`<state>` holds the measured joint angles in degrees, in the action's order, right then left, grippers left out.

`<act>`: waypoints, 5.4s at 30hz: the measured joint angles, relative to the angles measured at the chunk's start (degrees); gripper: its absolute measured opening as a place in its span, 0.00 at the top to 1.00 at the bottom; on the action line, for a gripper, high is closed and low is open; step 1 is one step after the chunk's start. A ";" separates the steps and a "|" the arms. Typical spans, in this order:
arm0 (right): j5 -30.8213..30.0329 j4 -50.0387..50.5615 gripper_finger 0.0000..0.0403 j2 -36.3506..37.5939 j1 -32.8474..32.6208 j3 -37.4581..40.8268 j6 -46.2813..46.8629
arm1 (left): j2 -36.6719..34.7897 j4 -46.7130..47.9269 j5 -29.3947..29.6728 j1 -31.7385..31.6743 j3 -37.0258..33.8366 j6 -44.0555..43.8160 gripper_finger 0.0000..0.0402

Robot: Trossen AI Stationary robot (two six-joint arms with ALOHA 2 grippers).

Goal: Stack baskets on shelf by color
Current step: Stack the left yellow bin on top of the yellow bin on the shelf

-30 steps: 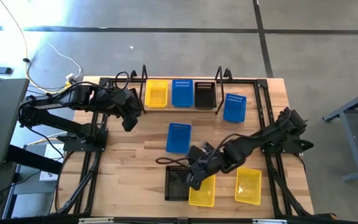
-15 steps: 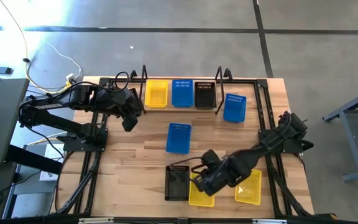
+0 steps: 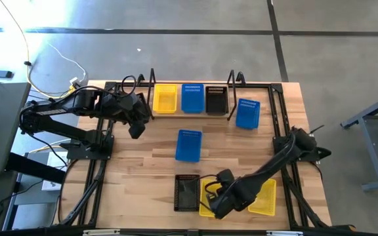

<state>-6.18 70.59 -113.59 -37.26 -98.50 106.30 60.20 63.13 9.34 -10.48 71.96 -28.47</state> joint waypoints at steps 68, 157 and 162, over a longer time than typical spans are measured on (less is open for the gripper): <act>-35.65 6.75 1.00 2.67 22.47 -11.35 -12.77 | 6.89 -6.92 13.24 20.02 -0.04 8.32 0.68; -32.32 -18.95 0.61 16.32 34.45 -11.26 -69.82 | 18.54 -7.58 18.61 9.89 0.00 33.61 1.00; -32.32 -18.78 0.61 21.01 35.75 -11.28 -75.95 | 17.23 -11.25 14.37 4.49 0.00 38.90 1.00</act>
<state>-38.50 51.81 -92.57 -1.51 -109.78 30.36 77.44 51.88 23.71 -5.99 71.96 10.43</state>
